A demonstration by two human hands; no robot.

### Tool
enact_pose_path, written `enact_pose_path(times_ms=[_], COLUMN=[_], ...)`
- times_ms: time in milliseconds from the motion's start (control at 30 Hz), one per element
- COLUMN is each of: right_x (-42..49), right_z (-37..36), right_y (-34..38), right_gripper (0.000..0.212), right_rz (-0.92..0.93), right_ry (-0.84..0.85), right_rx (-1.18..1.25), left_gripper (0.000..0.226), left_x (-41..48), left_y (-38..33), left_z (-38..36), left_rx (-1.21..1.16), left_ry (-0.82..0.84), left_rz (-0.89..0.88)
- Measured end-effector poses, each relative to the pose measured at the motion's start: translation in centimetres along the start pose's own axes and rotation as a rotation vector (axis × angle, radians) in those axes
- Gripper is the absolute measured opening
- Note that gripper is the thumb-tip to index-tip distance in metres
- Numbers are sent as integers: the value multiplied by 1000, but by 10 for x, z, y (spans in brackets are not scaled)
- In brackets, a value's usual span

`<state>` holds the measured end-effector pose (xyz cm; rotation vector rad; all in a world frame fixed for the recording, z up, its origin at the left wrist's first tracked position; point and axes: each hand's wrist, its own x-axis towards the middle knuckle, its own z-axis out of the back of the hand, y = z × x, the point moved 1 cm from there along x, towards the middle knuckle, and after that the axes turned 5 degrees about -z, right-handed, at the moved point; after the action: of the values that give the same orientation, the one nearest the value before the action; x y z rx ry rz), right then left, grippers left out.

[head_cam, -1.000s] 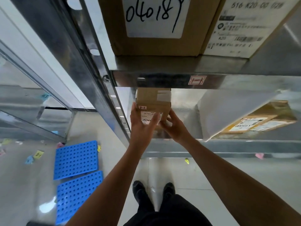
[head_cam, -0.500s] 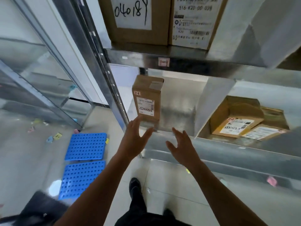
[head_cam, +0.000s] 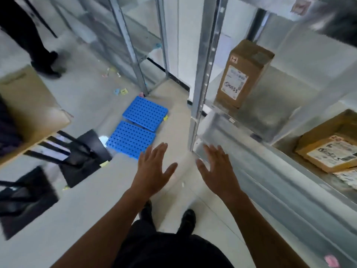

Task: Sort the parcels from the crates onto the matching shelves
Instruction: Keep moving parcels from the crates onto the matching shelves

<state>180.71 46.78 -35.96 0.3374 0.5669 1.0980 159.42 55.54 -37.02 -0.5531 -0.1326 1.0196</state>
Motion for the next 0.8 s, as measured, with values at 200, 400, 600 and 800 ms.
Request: enact_pose_path(times_ms=[200,400,600,800], right_x=[-4,-18,-49,-63], right_z=[-53,-118,-196,-252], right_y=[77,179,298,426], right_gripper=[66,68,71,72], right_rz=[185,394,553,721], right_ry=[115,248,293,249], right_rx=[-174,-277,-313,-297], left_gripper=[77,79,80,79], left_x=[-64,-151,-242,-310], left_y=[65,147,249,342], left_z=[23,55,108,180], left_rx=[81,17,5,-74], left_ry=[-100,-251,-367,-569], left_rz=[164,403,569,675])
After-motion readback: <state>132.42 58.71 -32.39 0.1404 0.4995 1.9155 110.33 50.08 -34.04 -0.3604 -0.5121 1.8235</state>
